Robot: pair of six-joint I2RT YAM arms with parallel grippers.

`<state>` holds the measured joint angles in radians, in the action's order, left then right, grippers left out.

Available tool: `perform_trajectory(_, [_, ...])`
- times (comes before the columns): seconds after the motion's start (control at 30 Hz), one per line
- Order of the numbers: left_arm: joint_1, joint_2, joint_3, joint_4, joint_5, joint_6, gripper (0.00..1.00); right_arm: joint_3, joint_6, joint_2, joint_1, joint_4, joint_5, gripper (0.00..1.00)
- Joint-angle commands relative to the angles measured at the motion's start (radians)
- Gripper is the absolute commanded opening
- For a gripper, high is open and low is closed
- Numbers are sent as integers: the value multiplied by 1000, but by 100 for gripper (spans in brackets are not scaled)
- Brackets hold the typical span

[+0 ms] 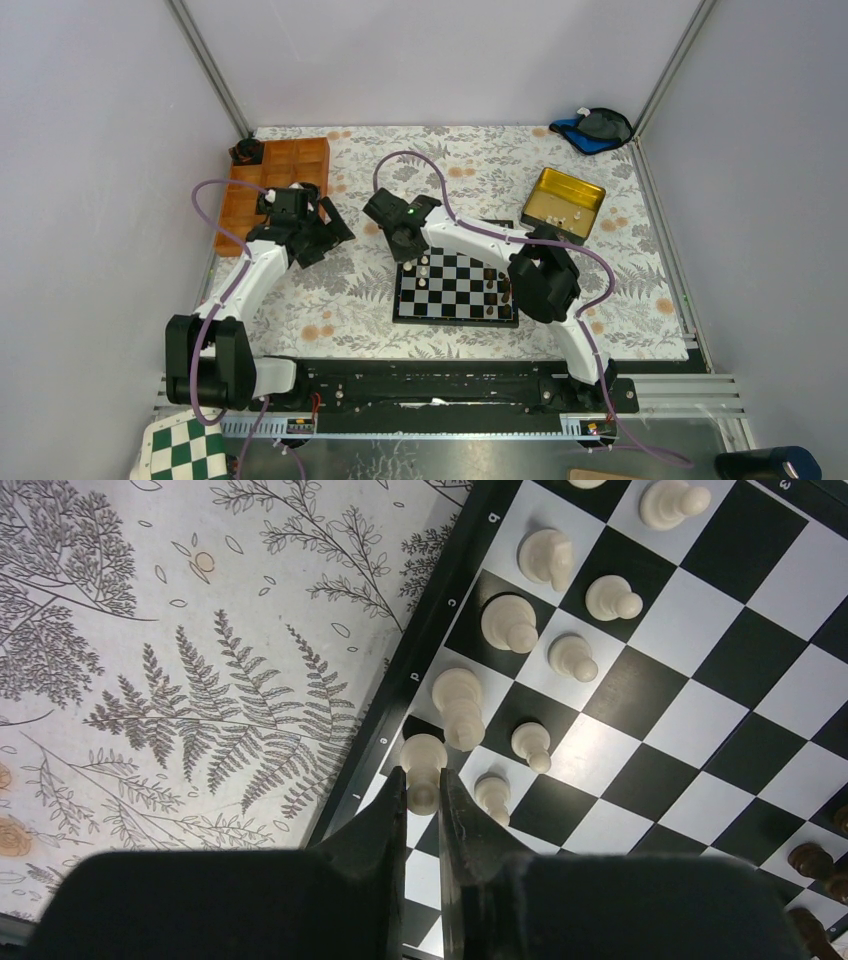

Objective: Set up the chess pieces on the board
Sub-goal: Place the chess piece on the chessboard.

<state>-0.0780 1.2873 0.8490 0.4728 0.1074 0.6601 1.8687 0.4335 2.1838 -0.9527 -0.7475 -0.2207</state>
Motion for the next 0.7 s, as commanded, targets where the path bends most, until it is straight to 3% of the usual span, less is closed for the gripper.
perform_trajectory(0.0, [-2, 10, 29, -17, -10, -24, 99, -10, -12, 0, -9, 13, -29, 0])
perform_trajectory(0.67, [-2, 11, 21, -18, -8, -21, 99, -57, -4, -14, -9, 22, -7, 4])
